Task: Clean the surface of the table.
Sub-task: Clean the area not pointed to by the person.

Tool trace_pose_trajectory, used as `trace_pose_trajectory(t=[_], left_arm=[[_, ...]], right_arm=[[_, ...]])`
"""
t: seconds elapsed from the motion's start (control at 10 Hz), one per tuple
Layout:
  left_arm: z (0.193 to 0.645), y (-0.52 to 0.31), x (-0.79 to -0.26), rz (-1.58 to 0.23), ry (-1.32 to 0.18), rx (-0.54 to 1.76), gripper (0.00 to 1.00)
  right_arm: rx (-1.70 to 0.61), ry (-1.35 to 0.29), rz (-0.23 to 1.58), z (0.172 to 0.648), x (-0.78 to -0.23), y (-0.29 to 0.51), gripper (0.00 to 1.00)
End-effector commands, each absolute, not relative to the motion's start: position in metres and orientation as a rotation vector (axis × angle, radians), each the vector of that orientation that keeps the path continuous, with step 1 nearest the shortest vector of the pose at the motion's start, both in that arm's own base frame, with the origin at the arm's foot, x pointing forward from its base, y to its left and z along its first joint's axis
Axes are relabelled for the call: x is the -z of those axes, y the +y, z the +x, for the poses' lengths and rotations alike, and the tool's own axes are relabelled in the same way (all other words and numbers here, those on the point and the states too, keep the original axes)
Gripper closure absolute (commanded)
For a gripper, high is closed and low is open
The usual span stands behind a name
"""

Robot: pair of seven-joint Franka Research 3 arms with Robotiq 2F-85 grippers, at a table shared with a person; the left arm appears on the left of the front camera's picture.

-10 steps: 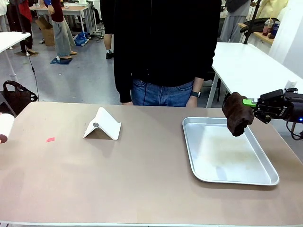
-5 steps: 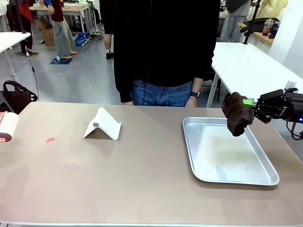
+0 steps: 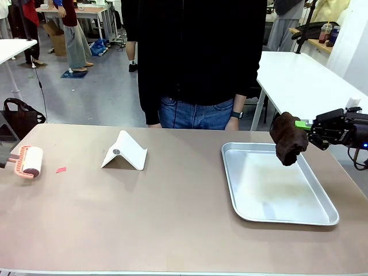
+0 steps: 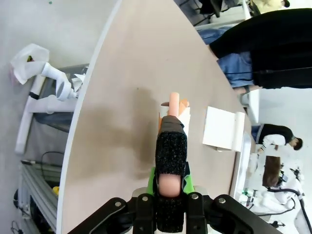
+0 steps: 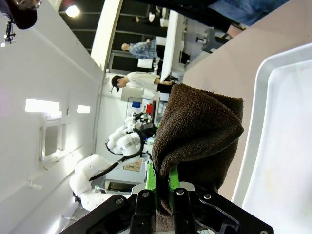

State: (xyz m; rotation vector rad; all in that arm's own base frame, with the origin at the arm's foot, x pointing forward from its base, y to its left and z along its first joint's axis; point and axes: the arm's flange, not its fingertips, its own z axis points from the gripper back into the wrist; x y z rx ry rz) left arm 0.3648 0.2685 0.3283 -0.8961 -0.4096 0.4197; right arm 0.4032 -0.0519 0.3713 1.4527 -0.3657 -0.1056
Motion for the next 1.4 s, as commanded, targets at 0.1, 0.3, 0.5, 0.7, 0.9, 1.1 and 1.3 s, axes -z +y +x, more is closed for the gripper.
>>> trace_pose_trajectory(t=[0.1, 0.3, 0.5, 0.7, 0.9, 1.1, 1.3], left_arm=[[0.371, 0.248, -0.320, -0.875, -0.381, -0.440, 0.78], [0.379, 0.243, -0.313, -0.852, -0.320, -0.475, 0.78], [0.392, 0.242, -0.302, -0.843, -0.243, -0.489, 0.78], [0.406, 0.230, -0.288, -0.826, -0.195, -0.469, 0.78], [0.424, 0.217, -0.278, -0.831, -0.168, -0.444, 0.78], [0.439, 0.209, -0.273, -0.833, -0.157, -0.444, 0.78], [0.450, 0.196, -0.268, -0.855, -0.162, -0.412, 0.78]], right_arm=[[0.116, -0.343, 1.457, 0.404, -0.377, -0.054, 0.89], [0.116, -0.343, 1.457, 0.404, -0.377, -0.054, 0.89], [0.116, -0.343, 1.457, 0.404, -0.377, -0.054, 0.89], [0.116, -0.343, 1.457, 0.404, -0.377, -0.054, 0.89], [0.116, -0.343, 1.457, 0.404, -0.377, -0.054, 0.89], [0.116, -0.343, 1.457, 0.404, -0.377, -0.054, 0.89], [0.116, -0.343, 1.457, 0.404, -0.377, -0.054, 0.89]])
